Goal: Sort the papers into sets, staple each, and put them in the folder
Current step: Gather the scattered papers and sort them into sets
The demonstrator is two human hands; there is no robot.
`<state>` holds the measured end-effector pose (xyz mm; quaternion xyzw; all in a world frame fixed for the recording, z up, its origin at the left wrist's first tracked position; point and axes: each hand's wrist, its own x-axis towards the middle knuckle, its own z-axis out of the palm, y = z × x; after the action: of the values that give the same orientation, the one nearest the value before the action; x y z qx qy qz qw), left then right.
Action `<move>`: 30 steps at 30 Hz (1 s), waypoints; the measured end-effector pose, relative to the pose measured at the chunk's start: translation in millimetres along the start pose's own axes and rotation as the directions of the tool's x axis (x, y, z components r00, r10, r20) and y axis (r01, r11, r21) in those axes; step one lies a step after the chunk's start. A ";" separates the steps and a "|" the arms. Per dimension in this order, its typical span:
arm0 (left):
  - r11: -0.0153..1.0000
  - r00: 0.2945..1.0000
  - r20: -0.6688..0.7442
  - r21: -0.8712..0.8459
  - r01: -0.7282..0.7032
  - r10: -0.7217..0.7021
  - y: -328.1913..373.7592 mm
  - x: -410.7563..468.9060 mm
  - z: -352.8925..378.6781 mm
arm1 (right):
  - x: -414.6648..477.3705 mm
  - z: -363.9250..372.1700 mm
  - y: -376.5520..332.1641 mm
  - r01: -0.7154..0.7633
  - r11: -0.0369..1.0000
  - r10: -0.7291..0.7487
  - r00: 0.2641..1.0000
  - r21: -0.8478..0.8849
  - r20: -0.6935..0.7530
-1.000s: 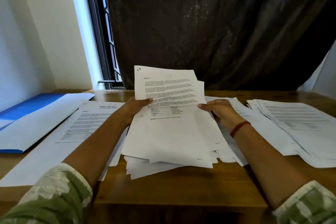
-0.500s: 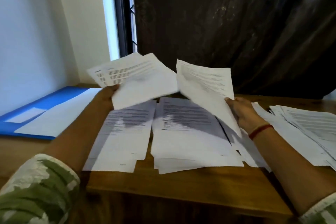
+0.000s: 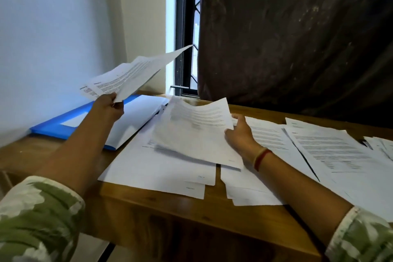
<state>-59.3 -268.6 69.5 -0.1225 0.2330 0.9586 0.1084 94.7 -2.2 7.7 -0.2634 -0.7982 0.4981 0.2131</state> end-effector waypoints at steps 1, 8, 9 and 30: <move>1.000 1.000 -0.004 0.018 0.004 -0.004 0.0 0.8 -1.8 | -1.4 4.5 -0.5 -0.014 1.000 0.014 0.999 0.024 0.036; 0.987 1.000 -0.015 0.158 0.011 -0.009 -19.2 1.1 -2.7 | -12.7 10.7 -8.1 0.005 0.997 -0.018 0.986 0.075 0.167; 0.981 1.000 -0.001 0.193 -0.003 0.003 -23.2 0.9 -1.0 | -13.4 7.6 -10.5 0.056 0.998 -0.054 0.988 -0.006 0.148; 0.604 0.750 0.519 0.771 -0.202 -0.411 -203.6 -39.9 42.3 | -14.7 -167.5 54.1 0.041 0.899 -0.033 0.999 0.435 -0.026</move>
<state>24.6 -77.9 31.7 0.2656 0.5693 0.7240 0.2850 218.3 122.7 26.6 -0.1985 -0.6696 0.6574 0.2830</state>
